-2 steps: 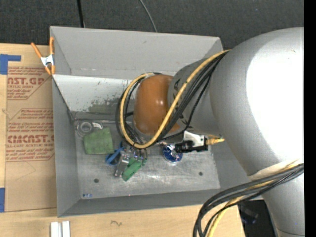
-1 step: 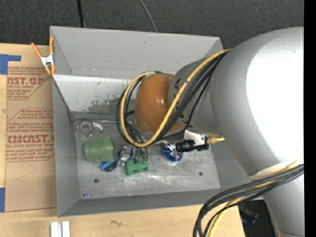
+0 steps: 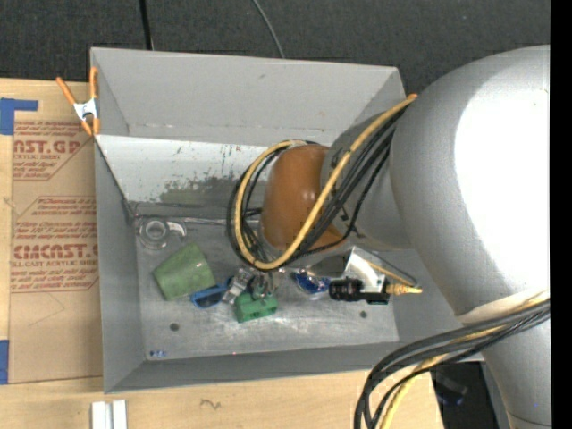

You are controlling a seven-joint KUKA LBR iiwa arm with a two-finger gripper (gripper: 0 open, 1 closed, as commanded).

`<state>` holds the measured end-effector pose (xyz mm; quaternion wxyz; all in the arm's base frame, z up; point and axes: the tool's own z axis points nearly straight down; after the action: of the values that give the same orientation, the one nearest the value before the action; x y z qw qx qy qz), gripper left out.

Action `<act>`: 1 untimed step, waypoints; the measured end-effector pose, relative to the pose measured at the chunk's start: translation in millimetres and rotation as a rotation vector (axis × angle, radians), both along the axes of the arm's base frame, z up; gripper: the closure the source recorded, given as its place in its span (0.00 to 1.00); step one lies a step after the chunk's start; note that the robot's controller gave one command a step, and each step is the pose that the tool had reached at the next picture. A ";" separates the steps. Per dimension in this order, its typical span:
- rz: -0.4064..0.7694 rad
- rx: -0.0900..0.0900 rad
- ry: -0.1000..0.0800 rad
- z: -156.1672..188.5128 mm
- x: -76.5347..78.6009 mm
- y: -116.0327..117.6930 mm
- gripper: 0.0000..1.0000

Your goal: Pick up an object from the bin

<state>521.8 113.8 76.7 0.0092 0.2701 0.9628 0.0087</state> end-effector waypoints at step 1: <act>-0.080 -0.008 0.015 109.2 -11.0 12.6 1.00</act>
Offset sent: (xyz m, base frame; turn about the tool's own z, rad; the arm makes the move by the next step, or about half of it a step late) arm -0.0125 0.0109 0.1054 0.0822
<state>510.8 126.4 185.9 0.0032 0.3084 0.9513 0.0022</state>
